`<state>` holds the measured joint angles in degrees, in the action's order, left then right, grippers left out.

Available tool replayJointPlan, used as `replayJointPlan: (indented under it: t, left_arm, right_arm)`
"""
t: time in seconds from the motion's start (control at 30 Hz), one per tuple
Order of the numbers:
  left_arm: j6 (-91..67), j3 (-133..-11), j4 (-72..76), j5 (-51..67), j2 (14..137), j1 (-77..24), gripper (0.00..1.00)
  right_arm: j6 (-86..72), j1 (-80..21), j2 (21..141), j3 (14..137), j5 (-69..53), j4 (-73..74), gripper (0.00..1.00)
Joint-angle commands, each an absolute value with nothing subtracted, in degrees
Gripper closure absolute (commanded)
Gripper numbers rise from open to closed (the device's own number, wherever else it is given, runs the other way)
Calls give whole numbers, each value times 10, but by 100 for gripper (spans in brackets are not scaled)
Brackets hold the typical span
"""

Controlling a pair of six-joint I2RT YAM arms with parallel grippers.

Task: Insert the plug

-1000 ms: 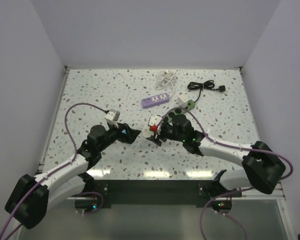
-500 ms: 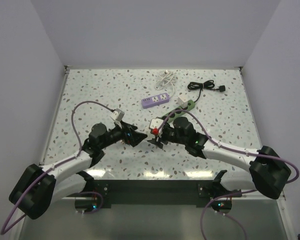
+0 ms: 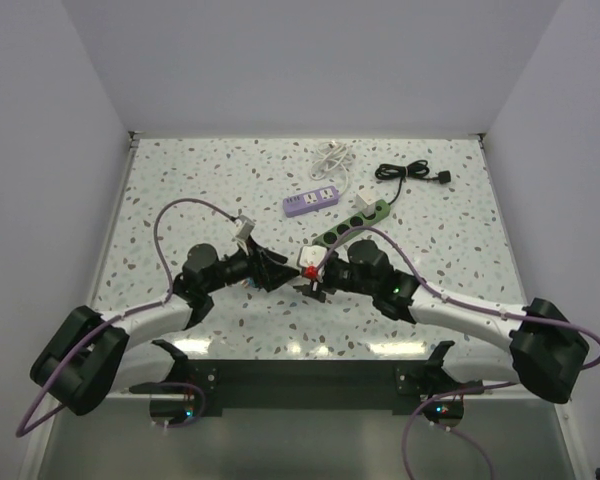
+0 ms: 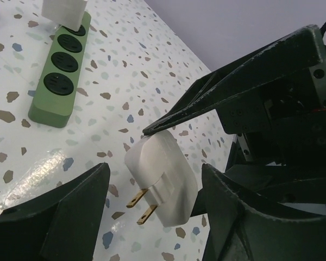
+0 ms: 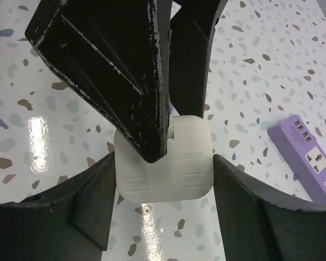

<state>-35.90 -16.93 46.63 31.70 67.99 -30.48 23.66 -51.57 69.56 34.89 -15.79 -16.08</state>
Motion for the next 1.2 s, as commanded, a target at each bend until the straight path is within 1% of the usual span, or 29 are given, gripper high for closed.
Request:
replayJointPlan:
  t: [0.0,0.03,0.1,0.13,0.23,0.3,0.4,0.5,0.53,0.63,0.7,0.77,0.87,0.9,0.97,1.0,1.07,1.1,1.13,1.17]
  left_arm:
    - [-378,-192,534,368,690,-301,28]
    - [-380,-192,539,377,692,-301,35]
    - [-381,-192,541,386,697,-301,40]
    - [-382,-191,547,398,699,-301,47]
    - [-391,-187,564,417,707,-301,56]
    - [-392,-186,565,425,713,-301,57]
    - [-395,-184,569,431,722,-302,55]
    - [-407,-183,591,444,736,-301,51]
    - [-410,-183,596,449,738,-302,46]
    - [-417,-183,606,454,749,-302,42]
    - [-419,-183,609,457,753,-301,41]
    - [-420,-181,611,459,754,-301,42]
    - [-424,-179,626,467,755,-301,56]
    - [-425,-178,628,471,754,-301,67]
    - [-431,-174,644,482,758,-302,76]
    - [-433,-173,652,485,759,-301,84]
    - [-443,-172,674,492,770,-301,92]
    - [-446,-172,682,494,773,-301,100]
    - [-450,-172,697,493,777,-302,100]
    - [-453,-172,704,491,784,-301,100]
  right_arm:
    - [250,-519,679,341,-141,-175,100]
    - [251,-519,679,341,-139,-175,100]
    - [253,-520,679,341,-138,-177,100]
    - [253,-520,679,341,-136,-177,100]
    - [256,-519,677,340,-131,-179,100]
    - [258,-519,674,341,-130,-178,100]
    - [259,-520,669,342,-134,-178,100]
    - [263,-520,664,342,-134,-178,100]
    - [265,-520,663,342,-134,-178,100]
    - [268,-521,664,347,-133,-175,100]
    - [272,-521,664,349,-127,-175,100]
    - [273,-520,666,352,-126,-173,100]
    - [276,-520,673,355,-123,-171,100]
    - [276,-521,673,356,-116,-172,100]
    - [277,-521,676,357,-110,-174,100]
    - [277,-520,676,357,-110,-175,100]
    - [272,-520,676,358,-109,-179,98]
    - [268,-520,676,359,-106,-180,92]
    - [259,-521,675,361,-100,-180,87]
    - [255,-521,674,364,-87,-181,79]
